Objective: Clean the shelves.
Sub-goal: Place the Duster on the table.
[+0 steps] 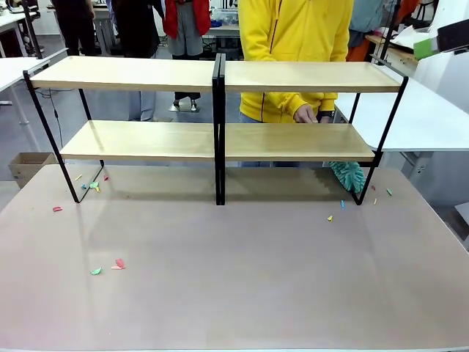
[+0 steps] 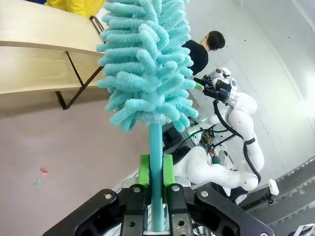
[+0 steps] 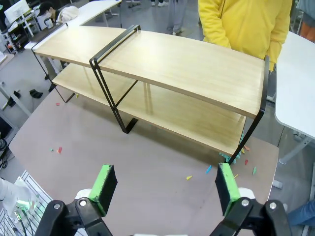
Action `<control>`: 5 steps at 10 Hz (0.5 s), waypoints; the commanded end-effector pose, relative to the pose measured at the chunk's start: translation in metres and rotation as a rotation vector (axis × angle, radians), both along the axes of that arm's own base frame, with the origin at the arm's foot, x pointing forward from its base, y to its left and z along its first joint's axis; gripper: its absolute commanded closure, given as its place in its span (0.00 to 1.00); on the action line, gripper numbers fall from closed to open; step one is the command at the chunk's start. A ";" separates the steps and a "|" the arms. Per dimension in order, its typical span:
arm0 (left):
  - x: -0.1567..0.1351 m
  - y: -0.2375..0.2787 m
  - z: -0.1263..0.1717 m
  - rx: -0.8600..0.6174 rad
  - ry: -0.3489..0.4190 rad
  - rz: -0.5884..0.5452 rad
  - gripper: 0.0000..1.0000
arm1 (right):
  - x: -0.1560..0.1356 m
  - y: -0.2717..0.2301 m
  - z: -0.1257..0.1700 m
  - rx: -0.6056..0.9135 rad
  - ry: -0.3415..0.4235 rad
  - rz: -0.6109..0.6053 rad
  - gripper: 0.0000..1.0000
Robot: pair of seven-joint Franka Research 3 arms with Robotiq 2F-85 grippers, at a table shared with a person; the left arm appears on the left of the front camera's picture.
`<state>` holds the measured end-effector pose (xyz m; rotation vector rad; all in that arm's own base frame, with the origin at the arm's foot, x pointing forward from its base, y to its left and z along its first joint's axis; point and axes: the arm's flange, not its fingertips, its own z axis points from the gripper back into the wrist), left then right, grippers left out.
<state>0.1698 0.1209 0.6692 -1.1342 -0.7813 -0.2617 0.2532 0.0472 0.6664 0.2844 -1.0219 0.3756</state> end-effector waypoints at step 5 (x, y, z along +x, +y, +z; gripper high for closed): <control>0.072 -0.042 -0.099 0.511 0.844 -1.024 0.88 | 0.023 -0.018 -0.120 0.789 0.936 0.365 0.00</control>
